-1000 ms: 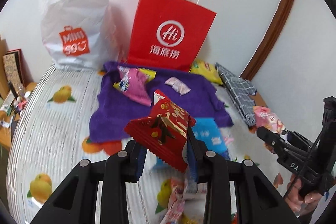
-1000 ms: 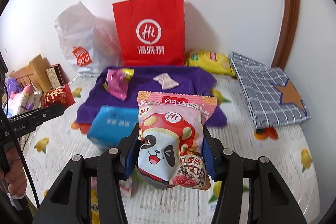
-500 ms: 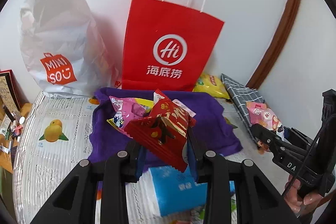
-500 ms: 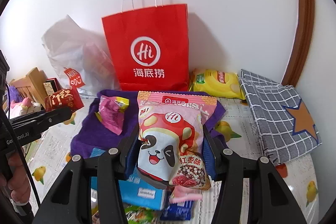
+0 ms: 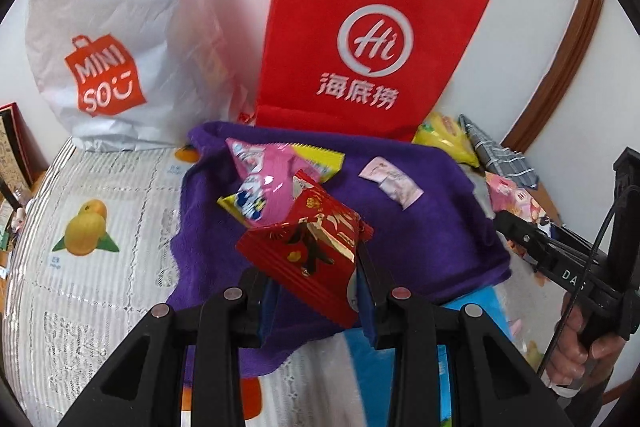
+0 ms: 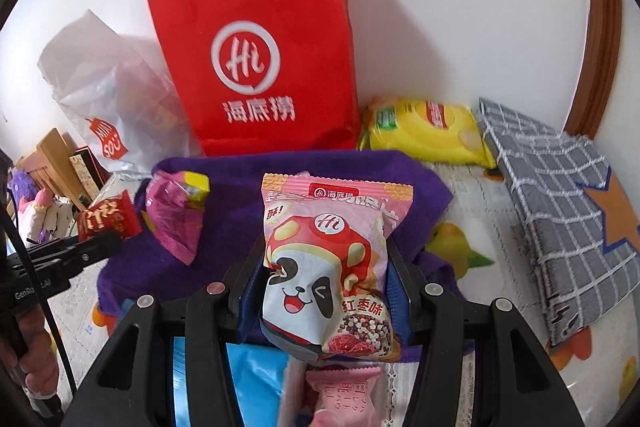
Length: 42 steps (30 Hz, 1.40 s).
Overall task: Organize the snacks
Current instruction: 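Carry both held snacks up over the purple towel, then open the left tool dropping the red packet while the right releases the panda bag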
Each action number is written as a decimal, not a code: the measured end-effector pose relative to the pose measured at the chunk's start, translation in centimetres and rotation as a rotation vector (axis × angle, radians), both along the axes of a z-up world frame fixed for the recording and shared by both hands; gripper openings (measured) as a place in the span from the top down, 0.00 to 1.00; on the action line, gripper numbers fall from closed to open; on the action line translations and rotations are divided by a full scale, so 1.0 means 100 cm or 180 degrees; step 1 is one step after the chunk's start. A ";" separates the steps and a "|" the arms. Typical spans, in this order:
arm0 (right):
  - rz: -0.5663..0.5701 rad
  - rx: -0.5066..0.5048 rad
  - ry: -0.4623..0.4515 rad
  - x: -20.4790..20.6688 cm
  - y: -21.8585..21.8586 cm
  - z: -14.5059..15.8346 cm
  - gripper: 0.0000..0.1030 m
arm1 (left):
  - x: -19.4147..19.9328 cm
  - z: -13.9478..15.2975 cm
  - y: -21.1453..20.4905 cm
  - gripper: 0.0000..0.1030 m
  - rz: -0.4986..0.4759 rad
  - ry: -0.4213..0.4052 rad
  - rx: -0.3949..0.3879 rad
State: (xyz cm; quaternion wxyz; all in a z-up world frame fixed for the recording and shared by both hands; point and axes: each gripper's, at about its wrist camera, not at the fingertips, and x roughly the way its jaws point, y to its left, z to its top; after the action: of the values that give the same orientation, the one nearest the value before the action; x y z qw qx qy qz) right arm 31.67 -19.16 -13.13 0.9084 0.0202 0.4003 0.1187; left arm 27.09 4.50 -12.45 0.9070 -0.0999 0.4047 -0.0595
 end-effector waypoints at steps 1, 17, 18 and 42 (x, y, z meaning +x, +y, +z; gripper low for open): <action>0.0007 -0.0014 0.0014 0.000 -0.001 -0.003 0.49 | 0.000 -0.003 0.001 0.69 0.0017 0.0020 0.0006; -0.0023 -0.0050 0.0048 -0.001 -0.005 -0.025 0.49 | 0.009 -0.024 0.012 0.69 0.0153 0.0120 -0.0176; -0.0023 -0.0057 0.0055 0.000 -0.005 -0.026 0.49 | 0.010 -0.026 0.013 0.69 0.0171 0.0144 -0.0172; -0.0105 -0.0216 0.0129 0.005 -0.004 -0.039 0.49 | 0.020 -0.042 0.012 0.69 0.0133 0.0356 -0.0195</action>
State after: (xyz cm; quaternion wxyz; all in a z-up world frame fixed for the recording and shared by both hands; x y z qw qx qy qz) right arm 32.17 -19.56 -17.04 0.9021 -0.0015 0.4221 0.0897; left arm 29.14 5.66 -16.70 0.8805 -0.1392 0.4506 -0.0472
